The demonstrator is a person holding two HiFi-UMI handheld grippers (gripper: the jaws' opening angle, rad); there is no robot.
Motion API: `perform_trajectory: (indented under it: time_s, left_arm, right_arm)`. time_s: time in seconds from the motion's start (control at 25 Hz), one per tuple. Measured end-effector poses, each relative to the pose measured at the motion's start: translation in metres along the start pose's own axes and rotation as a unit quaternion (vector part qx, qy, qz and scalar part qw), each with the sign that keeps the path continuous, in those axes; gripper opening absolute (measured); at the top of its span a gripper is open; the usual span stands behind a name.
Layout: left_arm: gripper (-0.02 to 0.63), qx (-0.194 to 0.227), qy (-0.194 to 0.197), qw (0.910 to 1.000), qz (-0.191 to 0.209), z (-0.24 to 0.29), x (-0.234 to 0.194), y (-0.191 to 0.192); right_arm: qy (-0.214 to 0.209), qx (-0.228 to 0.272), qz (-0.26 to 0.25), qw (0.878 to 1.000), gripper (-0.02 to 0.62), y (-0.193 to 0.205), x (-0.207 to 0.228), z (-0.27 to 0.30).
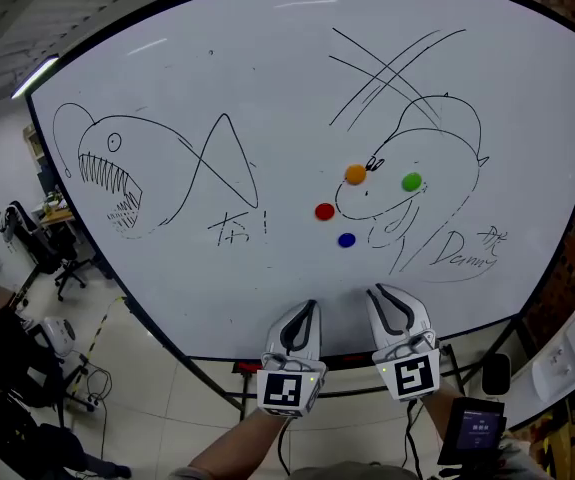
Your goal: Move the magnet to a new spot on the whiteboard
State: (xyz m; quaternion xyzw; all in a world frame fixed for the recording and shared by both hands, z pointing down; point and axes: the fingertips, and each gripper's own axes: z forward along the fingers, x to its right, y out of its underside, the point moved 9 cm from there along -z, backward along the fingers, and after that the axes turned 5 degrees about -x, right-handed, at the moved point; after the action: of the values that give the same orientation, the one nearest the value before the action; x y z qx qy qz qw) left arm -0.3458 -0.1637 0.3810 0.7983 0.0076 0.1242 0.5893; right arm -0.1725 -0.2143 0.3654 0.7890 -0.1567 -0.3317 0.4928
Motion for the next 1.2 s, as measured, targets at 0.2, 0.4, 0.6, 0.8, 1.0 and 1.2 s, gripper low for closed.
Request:
perform_trajectory:
  time_s: [0.2,0.4,0.6,0.8,1.0,1.2]
  left_arm:
    - [0.002,0.003,-0.003,0.9999,0.01,0.007,-0.006,-0.006]
    - [0.002,0.008,-0.008,0.9996,0.025,0.009,-0.014,-0.008]
    - [0.002,0.01,-0.009,0.9993,0.036,0.014,-0.023,-0.008]
    - [0.002,0.015,-0.003,0.9994,0.031,0.016,-0.026,-0.007]
    - [0.002,0.019,0.018,0.9994,0.023,0.02,-0.021,-0.005]
    - [0.002,0.022,0.045,0.9988,0.007,0.024,-0.017,-0.003]
  right_arm:
    - [0.004,0.014,-0.074,0.997,0.13,-0.012,0.003,0.032]
    - [0.019,0.008,-0.12,0.993,0.179,-0.021,0.006,0.064]
    - [0.041,-0.015,-0.144,0.989,0.179,-0.025,0.005,0.081]
    - [0.055,-0.02,-0.162,0.985,0.127,-0.027,0.004,0.083]
    - [0.063,-0.034,-0.151,0.986,0.126,-0.026,0.008,0.08]
    - [0.083,-0.046,-0.14,0.986,0.126,-0.022,0.016,0.074]
